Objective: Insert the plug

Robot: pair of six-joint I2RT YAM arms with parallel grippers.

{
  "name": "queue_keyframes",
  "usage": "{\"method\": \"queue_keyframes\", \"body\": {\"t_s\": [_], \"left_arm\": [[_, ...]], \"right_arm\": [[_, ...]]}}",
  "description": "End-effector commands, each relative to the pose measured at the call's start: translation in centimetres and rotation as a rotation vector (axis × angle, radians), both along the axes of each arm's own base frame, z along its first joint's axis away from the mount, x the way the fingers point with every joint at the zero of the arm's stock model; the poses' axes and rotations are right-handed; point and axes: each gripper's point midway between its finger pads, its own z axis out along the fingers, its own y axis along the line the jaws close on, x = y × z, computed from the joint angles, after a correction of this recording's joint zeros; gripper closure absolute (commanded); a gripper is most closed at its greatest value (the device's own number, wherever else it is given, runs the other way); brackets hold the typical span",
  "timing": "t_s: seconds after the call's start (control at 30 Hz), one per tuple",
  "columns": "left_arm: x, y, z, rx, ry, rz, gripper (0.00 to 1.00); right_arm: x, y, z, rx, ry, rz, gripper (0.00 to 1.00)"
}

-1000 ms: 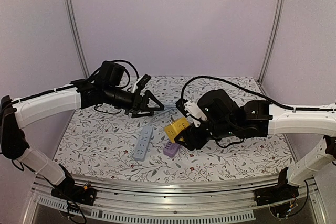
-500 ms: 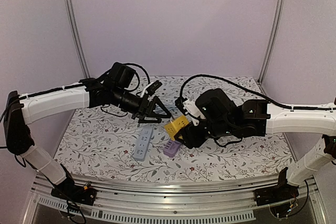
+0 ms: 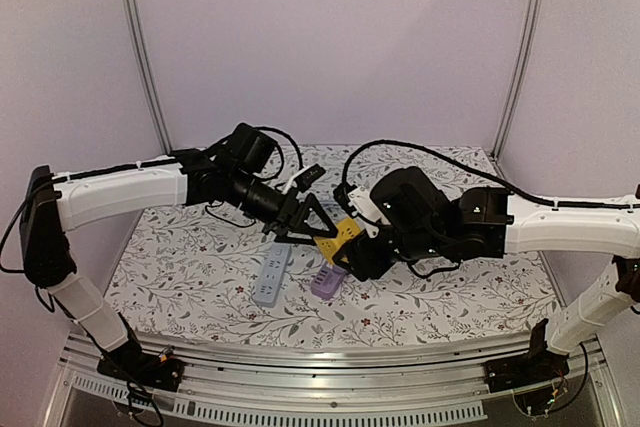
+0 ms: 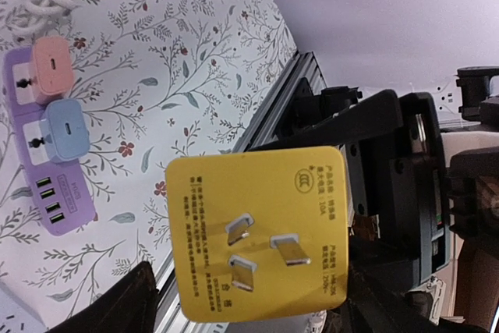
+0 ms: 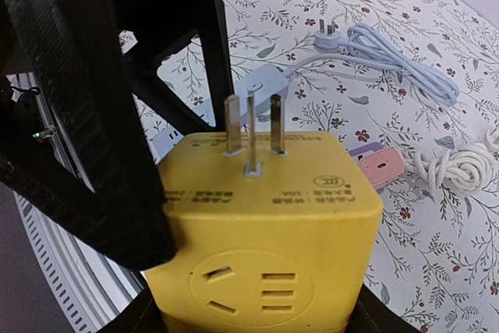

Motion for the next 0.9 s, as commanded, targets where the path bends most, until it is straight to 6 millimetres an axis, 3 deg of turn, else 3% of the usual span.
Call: {"method": "queue_keyframes", "body": {"t_s": [0.0,0.23,0.53,0.77,0.87], "left_arm": [[-0.5,-0.7,0.1,0.01,-0.006,-0.026,0.21],[-0.8,-1.2,0.0,0.011,0.001,-0.041,0.29],[-0.9,-1.5,-0.2,0.022,0.022,-0.035,0.31],[-0.7,-1.9,-0.4,0.027,0.037,-0.031,0.45],[-0.6,-2.2,-0.2,0.019,0.041,-0.037,0.58]], "right_arm": [[0.7,0.4,1.5,0.026,-0.027,-0.016,0.54],[0.7,0.4,1.8,0.029,-0.026,-0.016,0.54],[0.9,0.2,1.6,0.01,-0.026,-0.037,0.55],[0.8,0.1,1.8,0.011,-0.029,-0.043,0.54],[0.8,0.1,2.0,0.014,-0.035,-0.047,0.54]]}}
